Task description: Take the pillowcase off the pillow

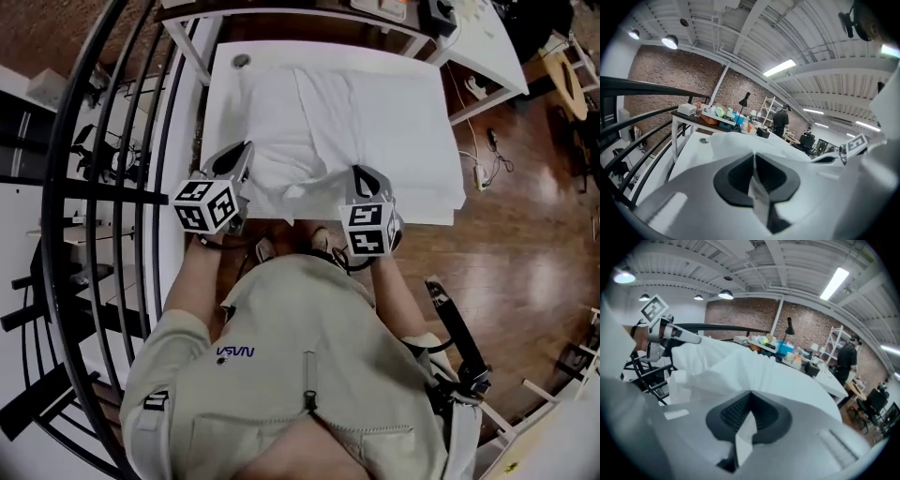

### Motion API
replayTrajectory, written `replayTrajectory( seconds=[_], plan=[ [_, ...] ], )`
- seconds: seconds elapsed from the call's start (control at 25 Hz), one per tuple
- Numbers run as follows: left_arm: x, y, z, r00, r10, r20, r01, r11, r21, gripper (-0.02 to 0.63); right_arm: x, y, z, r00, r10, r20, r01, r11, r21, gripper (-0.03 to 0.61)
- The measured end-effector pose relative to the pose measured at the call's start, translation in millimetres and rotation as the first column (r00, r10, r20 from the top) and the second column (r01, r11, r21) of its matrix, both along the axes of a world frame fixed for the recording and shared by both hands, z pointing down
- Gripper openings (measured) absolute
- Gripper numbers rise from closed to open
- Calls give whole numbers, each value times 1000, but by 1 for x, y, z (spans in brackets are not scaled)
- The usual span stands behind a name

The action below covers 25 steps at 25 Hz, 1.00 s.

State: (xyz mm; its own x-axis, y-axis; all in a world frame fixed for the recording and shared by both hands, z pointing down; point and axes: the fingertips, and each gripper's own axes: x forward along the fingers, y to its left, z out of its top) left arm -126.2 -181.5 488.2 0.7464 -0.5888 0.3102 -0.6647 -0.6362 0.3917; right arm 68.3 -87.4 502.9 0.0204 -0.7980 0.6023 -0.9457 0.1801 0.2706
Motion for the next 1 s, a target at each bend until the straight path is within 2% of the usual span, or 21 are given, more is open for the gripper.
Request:
replayTrajectory(
  seconds=[0.12,0.2,0.32,0.44,0.56,0.68,0.8,0.88,1.0],
  plan=[
    [-11,-6,13,999,-33,-6,33,999,-30,17,36,8,27,995,97,-15,-98,995,-37,5],
    [-18,-3,32,999,-50,13,51,997,-57,17,42,9,48,993,121,-11,-122,990,-71,5],
    [-27,8,61,997,-77,27,80,990,-120,15,31,11,63,994,111,-5,-111,987,-114,5],
    [-26,22,78,998,-59,24,62,984,-166,18,23,14,69,998,67,20,-63,986,-153,6],
    [-17,29,74,997,-24,69,33,991,-130,40,16,16,64,998,25,63,-14,987,-158,20],
    [-14,31,54,991,-20,132,26,999,-44,77,5,20,44,996,-29,89,40,991,-126,49],
    [-15,30,26,987,-28,156,22,999,39,109,-1,24,24,987,-52,155,64,995,-76,63],
    [-15,26,14,988,-34,153,26,998,55,137,-1,22,8,982,-62,177,69,997,-33,63],
    [-16,17,12,986,-56,158,51,998,38,167,4,13,-11,979,-83,185,80,997,22,63]
  ],
)
